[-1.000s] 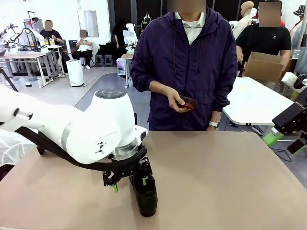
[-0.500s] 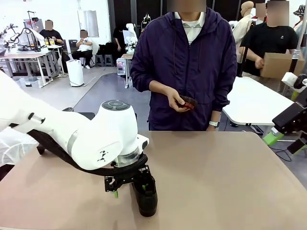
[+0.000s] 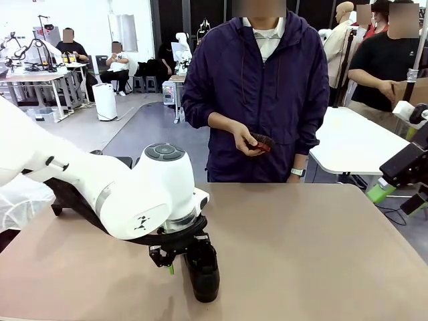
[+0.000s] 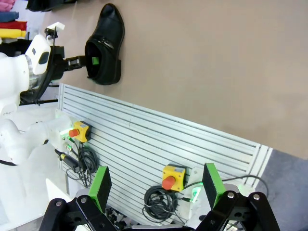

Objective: Organize the shoes by placing them on the stand.
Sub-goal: Place the Shoe from the middle of the table onto the Shoes Stand.

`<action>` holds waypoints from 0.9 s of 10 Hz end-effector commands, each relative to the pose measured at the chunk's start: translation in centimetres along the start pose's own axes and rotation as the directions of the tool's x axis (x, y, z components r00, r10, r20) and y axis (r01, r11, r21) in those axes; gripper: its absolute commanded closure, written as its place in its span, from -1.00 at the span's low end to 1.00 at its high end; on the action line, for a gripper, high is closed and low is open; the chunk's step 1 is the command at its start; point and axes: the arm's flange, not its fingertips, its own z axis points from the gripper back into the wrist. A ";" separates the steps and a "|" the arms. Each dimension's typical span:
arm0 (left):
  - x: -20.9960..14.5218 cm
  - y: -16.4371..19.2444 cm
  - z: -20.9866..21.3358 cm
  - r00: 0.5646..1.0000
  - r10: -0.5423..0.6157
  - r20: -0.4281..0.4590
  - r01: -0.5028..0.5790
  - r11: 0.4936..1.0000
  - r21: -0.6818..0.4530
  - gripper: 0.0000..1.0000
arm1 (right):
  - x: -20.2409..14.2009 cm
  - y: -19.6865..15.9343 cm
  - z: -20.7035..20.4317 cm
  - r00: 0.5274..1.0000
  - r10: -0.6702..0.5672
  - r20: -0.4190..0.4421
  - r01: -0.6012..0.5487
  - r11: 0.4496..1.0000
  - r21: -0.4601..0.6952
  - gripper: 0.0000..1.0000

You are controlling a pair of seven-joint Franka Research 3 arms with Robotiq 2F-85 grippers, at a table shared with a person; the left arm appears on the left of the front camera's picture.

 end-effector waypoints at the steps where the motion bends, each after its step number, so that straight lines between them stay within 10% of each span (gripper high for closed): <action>1: -0.2 -0.4 -0.6 0.999 0.017 0.033 -0.017 1.000 0.004 1.00 | 0.2 0.0 0.2 1.000 0.022 0.000 -0.022 0.999 0.025 -1.00; 9: -0.7 -0.1 5.6 0.990 -0.031 0.136 0.041 0.996 -0.078 1.00 | 0.2 0.0 0.2 1.000 0.022 0.000 -0.022 0.999 0.025 -1.00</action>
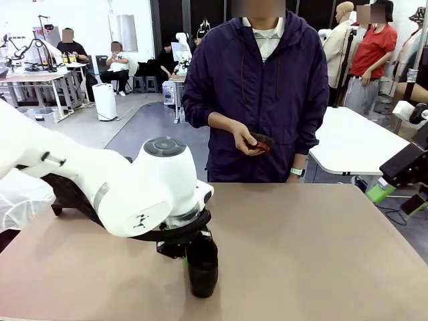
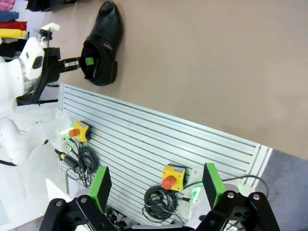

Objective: Organize the shoes by placing them on the stand.
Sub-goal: Place the Shoe from the middle of the table onto the Shoes Stand.

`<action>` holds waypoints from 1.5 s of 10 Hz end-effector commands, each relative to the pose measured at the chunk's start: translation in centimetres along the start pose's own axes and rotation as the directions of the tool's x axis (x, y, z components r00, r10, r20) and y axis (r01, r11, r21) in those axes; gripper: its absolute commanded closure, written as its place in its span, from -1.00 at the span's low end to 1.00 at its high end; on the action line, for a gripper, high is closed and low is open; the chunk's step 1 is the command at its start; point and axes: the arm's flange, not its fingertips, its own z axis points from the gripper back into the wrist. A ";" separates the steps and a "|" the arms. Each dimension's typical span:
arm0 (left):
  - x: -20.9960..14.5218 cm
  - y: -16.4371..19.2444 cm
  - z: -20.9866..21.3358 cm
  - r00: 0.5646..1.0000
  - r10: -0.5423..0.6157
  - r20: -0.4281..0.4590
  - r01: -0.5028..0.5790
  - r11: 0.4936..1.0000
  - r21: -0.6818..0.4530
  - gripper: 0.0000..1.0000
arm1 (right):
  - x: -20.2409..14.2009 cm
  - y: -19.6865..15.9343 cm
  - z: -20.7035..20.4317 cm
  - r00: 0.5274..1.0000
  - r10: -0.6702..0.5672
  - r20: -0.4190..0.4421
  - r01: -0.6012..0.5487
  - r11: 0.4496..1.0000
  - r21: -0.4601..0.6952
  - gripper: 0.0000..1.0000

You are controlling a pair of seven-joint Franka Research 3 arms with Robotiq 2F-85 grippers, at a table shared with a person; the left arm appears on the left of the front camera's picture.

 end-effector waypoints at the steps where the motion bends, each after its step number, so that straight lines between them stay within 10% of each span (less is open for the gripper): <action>1: -0.2 1.4 6.3 0.994 -0.054 0.090 0.060 0.996 -0.064 1.00 | 0.2 0.0 0.2 1.000 0.022 0.000 -0.022 0.999 0.025 -1.00; 5: -5.0 5.7 17.5 0.942 -0.271 0.197 0.300 0.944 -0.137 1.00 | 0.2 0.0 0.2 1.000 0.022 0.000 -0.022 0.999 0.025 -1.00; 8: -8.0 9.0 19.6 0.931 -0.174 0.320 0.243 0.951 -0.190 1.00 | 0.2 0.0 0.2 1.000 0.022 0.000 -0.022 0.999 0.025 -1.00; 13: -7.6 6.8 19.1 0.930 -0.259 0.261 0.296 0.948 -0.114 1.00 | 0.2 0.0 0.2 1.000 0.022 0.000 -0.022 0.999 0.025 -1.00; 15: -0.4 8.6 18.4 0.920 -0.308 0.242 0.314 0.949 0.014 1.00 | 0.2 0.0 0.2 1.000 0.022 0.000 -0.022 0.999 0.025 -1.00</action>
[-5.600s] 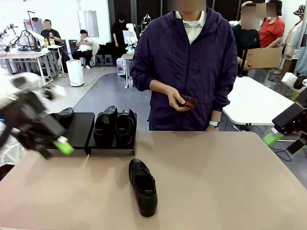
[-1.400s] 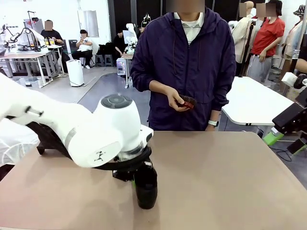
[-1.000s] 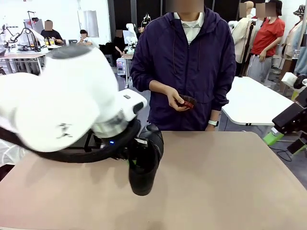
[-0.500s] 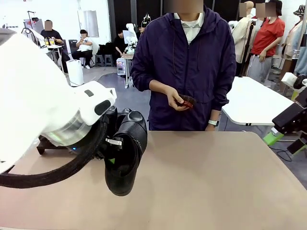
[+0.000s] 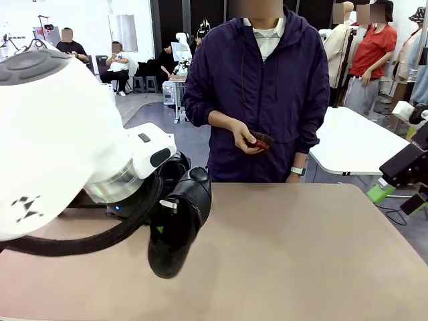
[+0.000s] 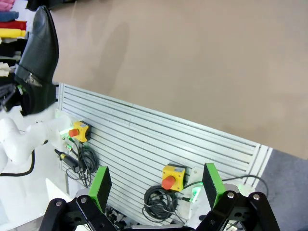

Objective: Organize the shoes by placing them on the stand.
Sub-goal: Place the Shoe from the middle of the table onto the Shoes Stand.

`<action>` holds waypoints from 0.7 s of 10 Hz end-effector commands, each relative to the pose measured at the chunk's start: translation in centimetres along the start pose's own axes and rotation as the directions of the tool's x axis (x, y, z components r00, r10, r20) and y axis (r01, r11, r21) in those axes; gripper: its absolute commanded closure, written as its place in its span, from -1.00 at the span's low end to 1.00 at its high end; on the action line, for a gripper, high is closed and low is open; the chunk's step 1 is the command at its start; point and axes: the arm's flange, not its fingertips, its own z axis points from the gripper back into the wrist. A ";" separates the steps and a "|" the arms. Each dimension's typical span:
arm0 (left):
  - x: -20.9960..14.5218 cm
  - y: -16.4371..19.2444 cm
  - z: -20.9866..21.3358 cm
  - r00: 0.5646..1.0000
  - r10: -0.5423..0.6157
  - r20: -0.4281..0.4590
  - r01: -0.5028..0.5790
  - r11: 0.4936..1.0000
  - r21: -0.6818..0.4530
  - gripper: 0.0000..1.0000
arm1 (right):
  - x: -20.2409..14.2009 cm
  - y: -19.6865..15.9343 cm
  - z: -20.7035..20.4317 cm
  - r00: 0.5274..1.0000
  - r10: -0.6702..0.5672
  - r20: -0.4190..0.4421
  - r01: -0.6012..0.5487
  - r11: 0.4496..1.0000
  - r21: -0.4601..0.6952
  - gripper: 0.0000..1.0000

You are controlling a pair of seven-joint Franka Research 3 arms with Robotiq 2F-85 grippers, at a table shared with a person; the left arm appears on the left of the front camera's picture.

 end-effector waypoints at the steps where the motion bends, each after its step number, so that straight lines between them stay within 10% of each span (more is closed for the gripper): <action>1: 7.2 7.2 -0.8 0.991 0.046 0.122 -0.053 0.997 0.058 1.00 | 0.1 0.0 0.2 1.000 0.022 0.002 -0.022 0.999 0.026 -1.00; 7: 13.4 25.2 -5.7 0.962 0.256 0.099 -0.270 0.946 0.180 1.00 | 0.1 0.0 0.2 1.000 0.022 0.002 -0.022 0.999 0.026 -1.00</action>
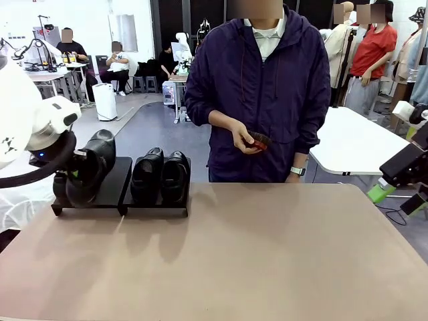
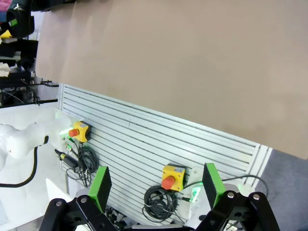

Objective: Organize the shoes by placing them on the stand.
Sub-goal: Place the Shoe from the middle of the table onto the Shoes Stand.

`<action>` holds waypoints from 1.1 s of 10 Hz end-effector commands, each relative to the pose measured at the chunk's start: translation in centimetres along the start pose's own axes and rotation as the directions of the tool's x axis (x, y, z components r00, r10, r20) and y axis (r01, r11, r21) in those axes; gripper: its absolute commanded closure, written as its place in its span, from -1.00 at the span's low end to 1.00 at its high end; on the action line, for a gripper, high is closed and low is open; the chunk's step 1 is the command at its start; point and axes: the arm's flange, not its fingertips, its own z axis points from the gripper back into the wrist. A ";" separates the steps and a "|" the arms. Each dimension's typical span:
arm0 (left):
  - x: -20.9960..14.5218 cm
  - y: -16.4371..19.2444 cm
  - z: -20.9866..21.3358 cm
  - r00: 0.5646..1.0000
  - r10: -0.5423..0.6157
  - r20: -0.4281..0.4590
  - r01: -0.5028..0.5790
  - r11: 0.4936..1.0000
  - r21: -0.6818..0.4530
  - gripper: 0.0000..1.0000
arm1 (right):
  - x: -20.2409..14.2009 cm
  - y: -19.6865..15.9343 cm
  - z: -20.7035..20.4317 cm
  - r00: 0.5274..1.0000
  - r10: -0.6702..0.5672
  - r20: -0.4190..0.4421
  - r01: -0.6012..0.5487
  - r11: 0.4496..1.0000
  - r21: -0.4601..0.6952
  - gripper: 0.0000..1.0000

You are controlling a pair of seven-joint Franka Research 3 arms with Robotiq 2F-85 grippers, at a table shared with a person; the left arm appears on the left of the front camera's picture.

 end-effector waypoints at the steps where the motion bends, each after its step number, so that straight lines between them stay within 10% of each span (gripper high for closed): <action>1: 0.9 0.2 0.3 0.999 0.051 -0.013 -0.051 0.998 -0.040 1.00 | 0.1 0.0 0.2 1.000 0.022 0.002 -0.023 0.999 0.026 -1.00; 11: 2.8 1.1 -3.0 0.991 0.112 0.076 -0.102 0.986 -0.129 1.00 | 0.1 0.0 0.2 1.000 0.022 0.002 -0.023 0.999 0.026 -1.00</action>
